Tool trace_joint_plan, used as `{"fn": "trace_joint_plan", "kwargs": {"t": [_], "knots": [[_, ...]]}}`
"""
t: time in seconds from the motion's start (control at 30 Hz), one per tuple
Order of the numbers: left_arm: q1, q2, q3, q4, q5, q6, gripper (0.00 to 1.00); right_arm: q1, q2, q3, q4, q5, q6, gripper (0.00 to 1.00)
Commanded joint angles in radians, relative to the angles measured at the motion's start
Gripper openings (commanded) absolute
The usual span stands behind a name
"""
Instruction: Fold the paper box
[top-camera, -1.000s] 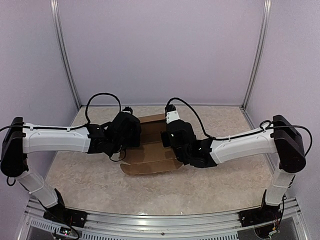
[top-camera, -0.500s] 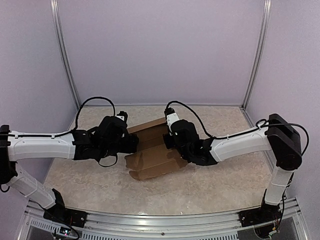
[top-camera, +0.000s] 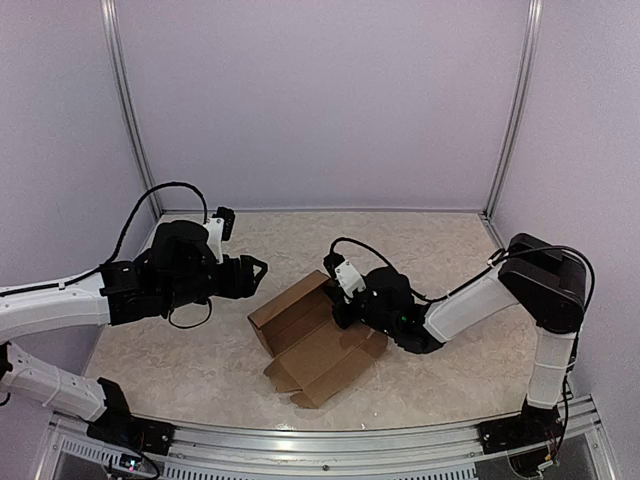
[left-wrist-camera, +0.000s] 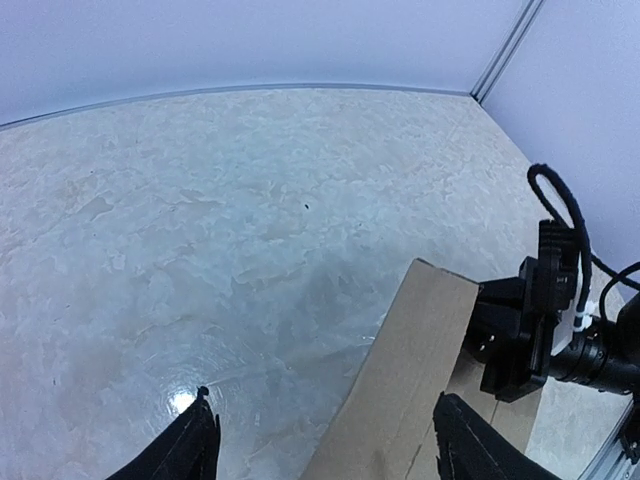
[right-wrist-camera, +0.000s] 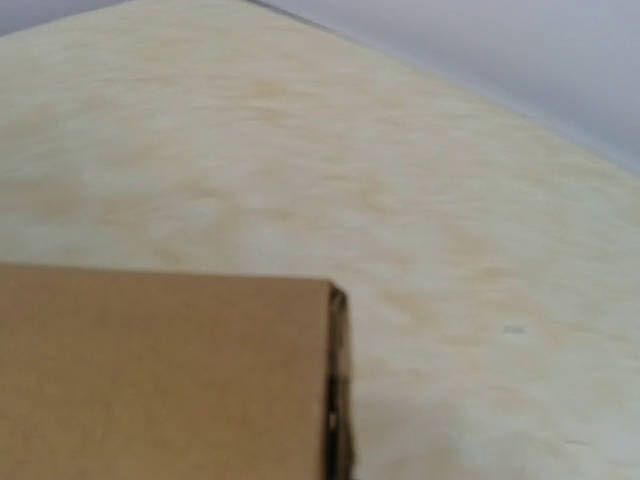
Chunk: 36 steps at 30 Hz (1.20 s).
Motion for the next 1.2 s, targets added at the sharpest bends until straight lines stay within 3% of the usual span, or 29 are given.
{"fn": "trace_joint_plan", "kwargs": {"t": [0.0, 0.1, 0.37, 0.47, 0.57, 1.17], "knots": [[0.04, 0.016, -0.031, 0.116, 0.123, 0.016, 0.67, 0.0, 0.062, -0.068, 0.252, -0.213, -0.019, 0.0], [0.052, 0.048, -0.018, 0.144, 0.182, 0.013, 0.61, 0.0, 0.098, -0.098, 0.354, -0.266, -0.019, 0.0], [0.061, 0.19, 0.059, 0.243, 0.321, -0.015, 0.16, -0.001, 0.166, -0.112, 0.435, -0.312, 0.005, 0.0], [0.06, 0.246, 0.082, 0.272, 0.372, -0.031, 0.04, -0.001, 0.185, -0.121, 0.467, -0.307, 0.009, 0.0], [0.053, 0.299, 0.104, 0.287, 0.399, -0.047, 0.0, 0.0, 0.199, -0.127, 0.482, -0.298, 0.011, 0.0], [0.003, 0.493, 0.154, 0.309, 0.449, -0.082, 0.0, -0.002, 0.254, -0.13, 0.517, -0.267, 0.039, 0.0]]}}
